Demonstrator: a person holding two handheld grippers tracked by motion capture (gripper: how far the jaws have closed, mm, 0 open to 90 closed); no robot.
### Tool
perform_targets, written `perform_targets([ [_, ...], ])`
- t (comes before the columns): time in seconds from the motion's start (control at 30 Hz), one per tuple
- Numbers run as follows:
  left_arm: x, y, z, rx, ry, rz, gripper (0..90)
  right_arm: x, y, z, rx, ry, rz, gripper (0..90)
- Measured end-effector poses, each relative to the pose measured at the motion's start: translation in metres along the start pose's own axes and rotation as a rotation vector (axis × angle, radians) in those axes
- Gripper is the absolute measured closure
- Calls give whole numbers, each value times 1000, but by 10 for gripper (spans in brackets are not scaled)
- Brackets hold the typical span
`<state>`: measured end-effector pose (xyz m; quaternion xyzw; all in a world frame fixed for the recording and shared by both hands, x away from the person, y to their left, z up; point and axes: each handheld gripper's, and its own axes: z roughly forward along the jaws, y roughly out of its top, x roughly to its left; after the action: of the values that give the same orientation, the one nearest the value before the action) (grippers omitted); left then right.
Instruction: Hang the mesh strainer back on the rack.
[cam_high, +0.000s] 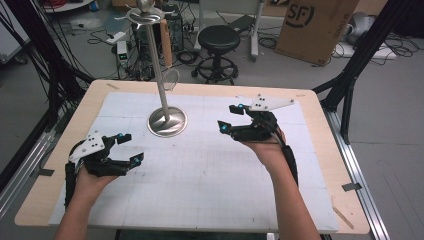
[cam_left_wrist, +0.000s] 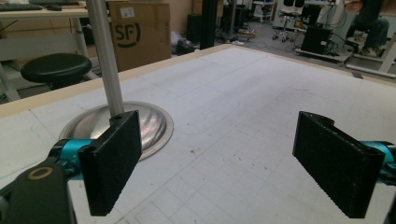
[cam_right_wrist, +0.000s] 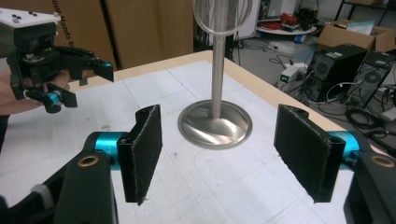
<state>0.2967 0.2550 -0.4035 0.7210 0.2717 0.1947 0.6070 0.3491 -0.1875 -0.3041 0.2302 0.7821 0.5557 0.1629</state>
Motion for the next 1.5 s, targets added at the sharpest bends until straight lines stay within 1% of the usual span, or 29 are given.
perform_targets([
  [0.1,0,0,1,1,-2,-1,161,1,-10,-3,0,-12,-2,307],
  [0.23,-1,0,1,2,-2,0,161,2,-23,-7,-1,-21,19,298],
  [0.33,-1,-1,1,4,-2,1,162,6,-33,-9,4,-25,15,293],
  [0.4,-1,0,1,3,-2,1,161,10,-43,-11,-5,-23,16,292],
  [0.5,-1,0,1,2,-4,0,161,16,-58,-13,-19,-26,32,292],
  [0.63,-1,-1,1,7,-6,3,162,18,-73,-15,-21,-26,49,292],
  [0.73,-2,-1,2,11,-7,3,162,19,-77,-15,3,-30,47,280],
  [0.87,-2,-1,2,10,-8,5,161,22,-83,-17,-8,-21,48,277],
  [0.97,-3,-2,3,13,-9,6,162,22,-90,-18,-23,-23,67,271],
  [1.0,-3,-2,3,14,-10,5,162,23,-92,-18,-17,-23,77,262],
  [1.03,-3,-2,3,14,-9,5,161,23,-95,-18,-21,-25,75,262],
  [1.07,-3,-2,4,13,-9,3,161,23,-97,-18,-21,-16,79,262],
  [1.3,-2,-2,5,12,-11,2,161,22,-107,-15,-2,-23,101,242],
  [1.4,-2,-1,6,7,-12,-5,161,21,-110,-17,1,-26,116,226],
  [1.5,-3,-2,9,12,-16,-1,161,21,-112,-21,2,-33,123,215],
])
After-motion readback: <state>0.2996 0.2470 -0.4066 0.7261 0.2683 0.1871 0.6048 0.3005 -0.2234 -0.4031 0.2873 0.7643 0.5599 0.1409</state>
